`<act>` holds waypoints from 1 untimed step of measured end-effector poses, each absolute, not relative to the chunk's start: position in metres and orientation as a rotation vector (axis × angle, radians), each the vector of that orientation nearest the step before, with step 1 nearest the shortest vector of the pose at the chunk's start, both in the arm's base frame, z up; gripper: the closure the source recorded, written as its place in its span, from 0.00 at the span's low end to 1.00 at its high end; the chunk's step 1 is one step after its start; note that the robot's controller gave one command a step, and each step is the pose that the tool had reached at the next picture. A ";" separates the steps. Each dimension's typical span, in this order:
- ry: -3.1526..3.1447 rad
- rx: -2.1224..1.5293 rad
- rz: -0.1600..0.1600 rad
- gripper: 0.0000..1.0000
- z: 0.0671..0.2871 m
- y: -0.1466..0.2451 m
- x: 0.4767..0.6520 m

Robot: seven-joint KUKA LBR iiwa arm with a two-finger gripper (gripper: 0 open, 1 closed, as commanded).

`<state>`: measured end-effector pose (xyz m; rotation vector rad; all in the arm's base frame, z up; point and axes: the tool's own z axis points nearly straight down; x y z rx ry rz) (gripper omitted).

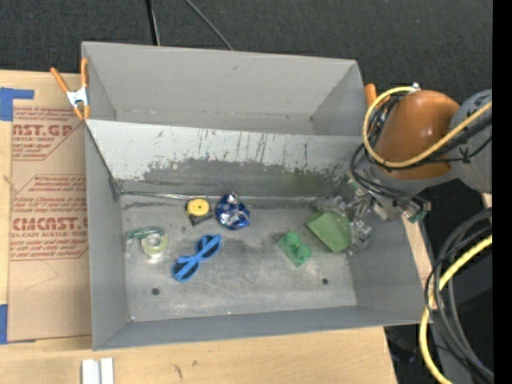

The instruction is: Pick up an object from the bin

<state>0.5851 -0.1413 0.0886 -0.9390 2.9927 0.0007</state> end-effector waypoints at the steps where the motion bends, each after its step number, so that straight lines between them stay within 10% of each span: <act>1: 2.982 -0.961 -0.006 1.00 0.212 -0.126 0.560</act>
Offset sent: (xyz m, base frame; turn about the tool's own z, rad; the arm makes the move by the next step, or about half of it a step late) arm -0.0270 0.0136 0.1185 -0.0149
